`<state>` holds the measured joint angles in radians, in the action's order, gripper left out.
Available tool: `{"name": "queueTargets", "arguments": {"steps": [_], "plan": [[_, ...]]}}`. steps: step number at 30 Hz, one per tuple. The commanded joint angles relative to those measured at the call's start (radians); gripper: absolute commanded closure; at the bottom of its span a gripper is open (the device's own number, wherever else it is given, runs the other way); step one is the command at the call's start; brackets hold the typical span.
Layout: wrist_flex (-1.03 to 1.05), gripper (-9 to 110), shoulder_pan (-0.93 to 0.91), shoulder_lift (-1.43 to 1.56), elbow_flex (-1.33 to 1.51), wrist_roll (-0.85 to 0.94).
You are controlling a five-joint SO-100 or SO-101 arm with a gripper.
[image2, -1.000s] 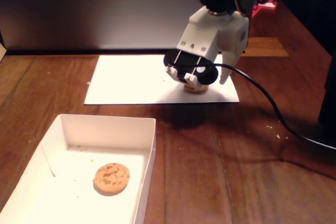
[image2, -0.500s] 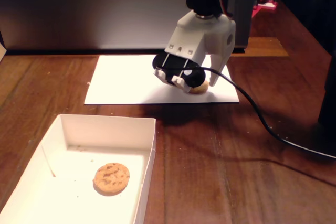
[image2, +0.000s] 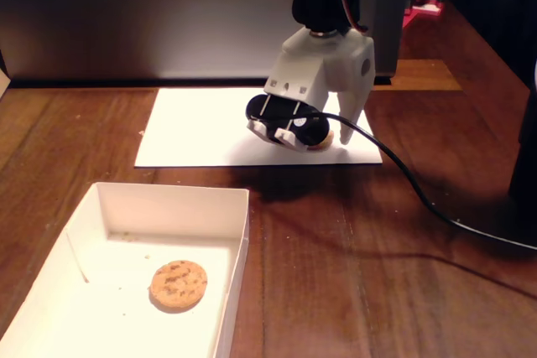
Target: Grasp a mini cookies block and put it in the white box.
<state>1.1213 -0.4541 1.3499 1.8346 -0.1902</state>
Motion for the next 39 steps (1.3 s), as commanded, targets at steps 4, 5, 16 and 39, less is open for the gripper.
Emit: {"name": "queueTargets", "arguments": {"steps": [4,5,16,39], "plan": [[0.000,67,-0.011,0.029,-0.112,-0.009],[-0.003,67,-0.011,0.025,-0.112,-0.011],[-0.025,68,-0.012,-0.014,-0.112,-0.018],[-0.052,86,-0.023,-0.051,-0.112,-0.034]]}}
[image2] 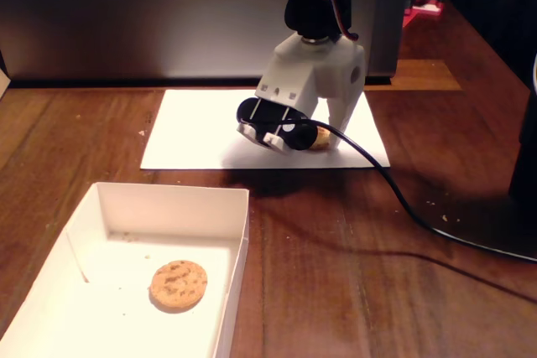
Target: Grasp a mini cookies block and put it in the white box.
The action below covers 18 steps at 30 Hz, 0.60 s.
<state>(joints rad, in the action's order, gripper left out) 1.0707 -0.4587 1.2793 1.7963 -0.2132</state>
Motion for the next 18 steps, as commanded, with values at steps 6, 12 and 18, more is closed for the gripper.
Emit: {"name": "queueTargets", "arguments": {"steps": [6,12,18], "plan": [[-0.005,88,-0.018,0.023,-0.074,-0.011],[-0.006,87,-0.018,0.080,-0.072,0.011],[-0.021,88,-0.017,0.268,-0.080,0.077]]}}
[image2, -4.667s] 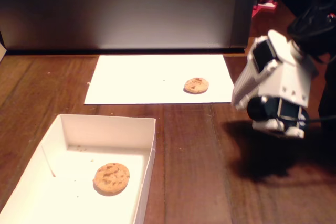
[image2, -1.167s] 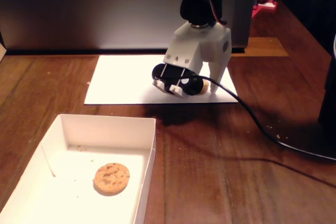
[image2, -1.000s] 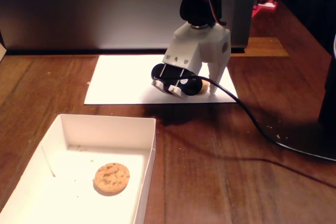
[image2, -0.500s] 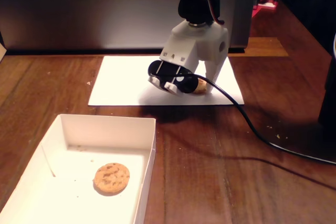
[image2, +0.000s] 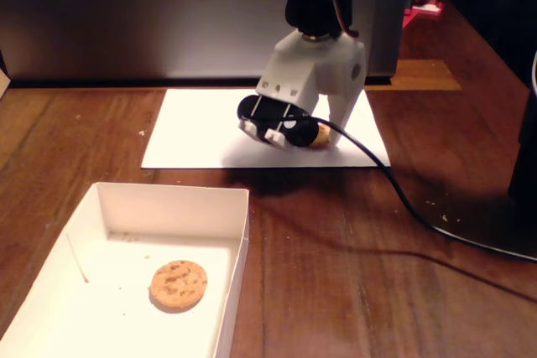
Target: Grasp a mini cookies block and put it in the white box.
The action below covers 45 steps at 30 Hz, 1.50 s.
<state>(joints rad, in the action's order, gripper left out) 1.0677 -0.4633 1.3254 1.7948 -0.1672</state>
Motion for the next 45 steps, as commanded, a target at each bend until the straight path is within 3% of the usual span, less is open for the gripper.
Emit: {"name": "queueTargets", "arguments": {"steps": [1,15,22,34,45], "plan": [[-0.018,88,-0.011,0.261,-0.084,0.049],[0.058,88,0.095,0.635,-0.221,0.316],[0.058,88,0.304,0.729,-0.241,0.425],[0.011,87,0.603,0.565,-0.241,0.345],[-0.133,87,0.687,0.408,-0.267,0.255]]}}
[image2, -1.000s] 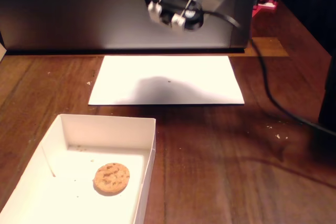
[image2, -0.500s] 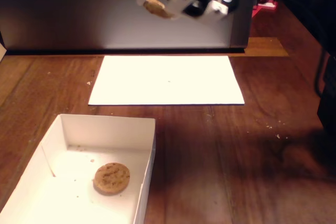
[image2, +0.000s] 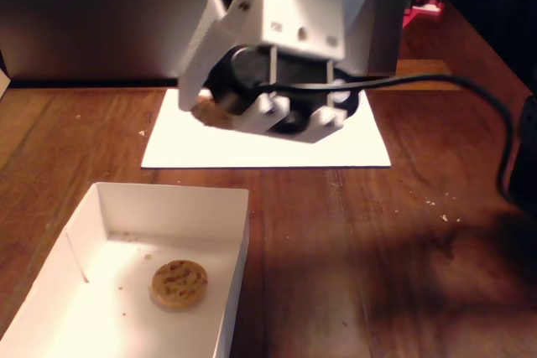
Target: Grasp a mini cookies block and put it in the white box.
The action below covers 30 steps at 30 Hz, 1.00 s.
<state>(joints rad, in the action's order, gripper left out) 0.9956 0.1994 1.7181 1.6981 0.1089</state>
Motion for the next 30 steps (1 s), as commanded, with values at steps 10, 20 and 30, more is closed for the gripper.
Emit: {"name": "queueTargets", "arguments": {"steps": [10,20,30], "plan": [[-0.187,86,0.130,-0.087,-0.196,-0.097],[-0.210,80,0.124,-0.282,-0.262,-0.104],[-0.206,66,0.103,-0.328,-0.284,-0.092]]}}
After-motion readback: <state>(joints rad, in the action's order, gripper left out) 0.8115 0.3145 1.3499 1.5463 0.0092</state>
